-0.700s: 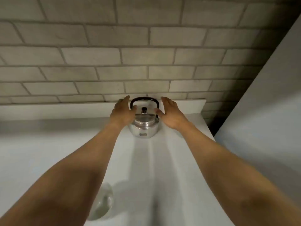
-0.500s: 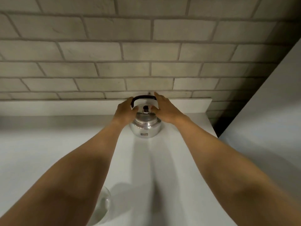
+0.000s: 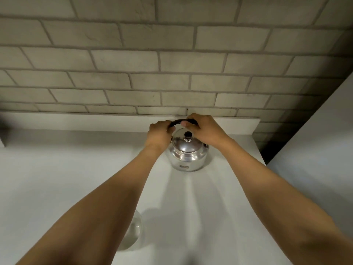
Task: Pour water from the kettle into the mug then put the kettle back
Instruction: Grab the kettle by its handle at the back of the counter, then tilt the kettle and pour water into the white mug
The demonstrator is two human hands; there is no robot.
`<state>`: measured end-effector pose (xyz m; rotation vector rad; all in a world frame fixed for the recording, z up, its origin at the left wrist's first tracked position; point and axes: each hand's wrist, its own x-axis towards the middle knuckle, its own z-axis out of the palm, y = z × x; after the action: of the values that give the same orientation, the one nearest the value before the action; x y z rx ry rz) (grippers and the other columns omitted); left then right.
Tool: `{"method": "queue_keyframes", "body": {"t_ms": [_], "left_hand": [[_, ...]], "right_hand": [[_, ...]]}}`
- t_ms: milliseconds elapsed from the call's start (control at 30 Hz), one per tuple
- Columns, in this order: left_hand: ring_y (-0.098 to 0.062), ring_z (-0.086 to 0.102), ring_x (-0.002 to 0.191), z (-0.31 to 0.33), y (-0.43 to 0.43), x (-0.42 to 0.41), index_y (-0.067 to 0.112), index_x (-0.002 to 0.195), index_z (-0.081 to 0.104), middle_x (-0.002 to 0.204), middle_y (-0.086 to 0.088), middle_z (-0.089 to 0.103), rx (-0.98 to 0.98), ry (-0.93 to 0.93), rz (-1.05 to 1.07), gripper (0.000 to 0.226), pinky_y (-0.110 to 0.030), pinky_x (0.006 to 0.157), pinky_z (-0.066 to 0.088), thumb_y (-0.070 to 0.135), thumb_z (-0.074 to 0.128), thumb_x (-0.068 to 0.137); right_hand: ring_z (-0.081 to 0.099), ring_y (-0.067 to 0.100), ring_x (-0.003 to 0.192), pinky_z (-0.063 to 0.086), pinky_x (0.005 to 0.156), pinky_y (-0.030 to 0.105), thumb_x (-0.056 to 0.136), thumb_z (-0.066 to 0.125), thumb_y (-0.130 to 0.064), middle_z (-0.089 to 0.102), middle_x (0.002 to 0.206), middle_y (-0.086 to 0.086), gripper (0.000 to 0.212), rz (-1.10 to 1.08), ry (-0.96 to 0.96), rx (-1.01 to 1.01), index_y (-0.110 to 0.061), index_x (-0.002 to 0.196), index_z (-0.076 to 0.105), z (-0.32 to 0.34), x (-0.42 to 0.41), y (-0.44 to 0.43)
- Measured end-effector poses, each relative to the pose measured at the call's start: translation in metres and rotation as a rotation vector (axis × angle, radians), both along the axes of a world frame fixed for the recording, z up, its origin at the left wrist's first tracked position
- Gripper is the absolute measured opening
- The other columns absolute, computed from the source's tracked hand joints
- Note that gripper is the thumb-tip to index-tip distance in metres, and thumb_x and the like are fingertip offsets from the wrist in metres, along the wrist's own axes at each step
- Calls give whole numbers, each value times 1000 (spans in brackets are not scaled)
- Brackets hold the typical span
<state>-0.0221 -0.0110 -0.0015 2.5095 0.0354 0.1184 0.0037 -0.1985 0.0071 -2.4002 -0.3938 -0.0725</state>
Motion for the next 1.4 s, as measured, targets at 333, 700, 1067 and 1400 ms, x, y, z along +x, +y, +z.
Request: {"method": "queue_keyframes", "body": {"t_ms": [333, 700, 1067, 1400], "left_hand": [[-24, 71, 105, 47, -15, -106, 17, 140, 65, 127, -8, 71, -248, -237, -80, 37, -36, 93, 56, 26, 66, 103], [-27, 50, 133, -3, -12, -243, 40, 158, 38, 158, 6, 40, -8, -363, -240, 63, -48, 74, 64, 55, 60, 101], [-28, 40, 155, -34, -2, -303, 25, 162, 40, 171, -5, 36, -55, -237, -307, 58, -45, 126, 34, 46, 53, 109], [-23, 43, 153, -36, 1, -326, 26, 158, 47, 168, -8, 40, -314, -275, -257, 57, -37, 113, 47, 36, 66, 105]], "right_hand": [[56, 6, 62, 34, 51, 28, 92, 48, -73, 61, 62, -7, 55, -123, -244, -167, -21, 77, 62, 67, -92, -16], [57, 9, 60, 41, 55, 31, 93, 51, -72, 61, 61, -6, 50, -85, -226, -121, -26, 77, 64, 93, -194, -15], [61, 9, 61, 40, 53, 28, 92, 47, -73, 65, 61, -6, 58, -8, -204, -213, -20, 83, 69, 70, -253, 6], [63, 11, 63, 52, 60, 33, 94, 56, -64, 66, 61, -7, 47, 88, -174, -299, -21, 84, 72, 93, -268, 33]]}}
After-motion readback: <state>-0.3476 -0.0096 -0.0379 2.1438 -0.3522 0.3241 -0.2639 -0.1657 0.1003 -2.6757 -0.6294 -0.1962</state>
